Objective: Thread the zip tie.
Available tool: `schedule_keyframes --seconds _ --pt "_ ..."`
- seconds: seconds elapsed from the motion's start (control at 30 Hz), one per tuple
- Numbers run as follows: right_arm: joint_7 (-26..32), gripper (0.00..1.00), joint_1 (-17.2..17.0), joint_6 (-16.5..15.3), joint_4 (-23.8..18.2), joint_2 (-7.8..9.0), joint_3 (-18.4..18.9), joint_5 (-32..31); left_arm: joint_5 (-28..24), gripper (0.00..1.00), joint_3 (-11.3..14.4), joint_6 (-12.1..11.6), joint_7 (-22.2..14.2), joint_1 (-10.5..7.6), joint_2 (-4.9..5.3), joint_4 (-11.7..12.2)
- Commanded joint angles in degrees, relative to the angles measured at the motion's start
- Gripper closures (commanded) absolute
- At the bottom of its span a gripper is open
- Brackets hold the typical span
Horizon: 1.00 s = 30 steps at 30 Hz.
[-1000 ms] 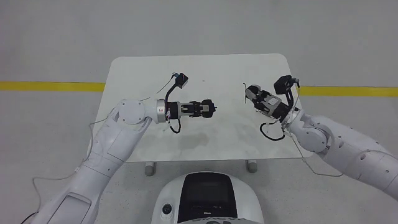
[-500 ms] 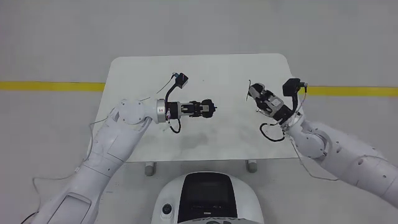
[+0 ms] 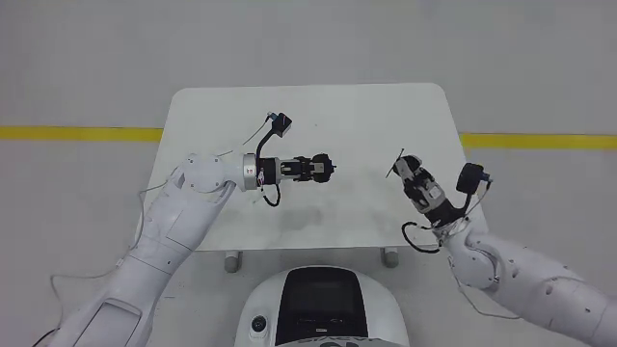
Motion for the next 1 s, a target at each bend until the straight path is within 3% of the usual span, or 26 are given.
schedule_keyframes --seconds 0.0,0.13,0.37,0.77,0.97 --pt "-1.4 1.00 -0.1 0.0 -0.9 -0.11 0.0 0.6 0.0 1.00 0.0 0.0 0.0 0.00 0.00 0.0" --pt "-3.6 1.00 -0.2 0.0 -2.2 -0.87 0.0 1.4 0.0 1.00 0.0 0.0 0.0 0.00 0.00 0.0" --pt "-4.2 1.00 -0.5 0.0 -2.4 -4.16 -1.5 3.7 0.0 1.00 0.0 0.0 0.0 0.00 0.00 0.0" --pt "-4.2 1.00 -0.5 0.1 -2.5 -4.20 -1.4 3.7 0.0 1.00 0.0 0.0 0.0 0.00 0.00 0.0" --pt "-12.6 1.00 -3.4 0.0 -2.9 -6.69 -0.3 -3.3 0.0 1.00 0.0 0.0 0.0 0.00 0.00 0.0"
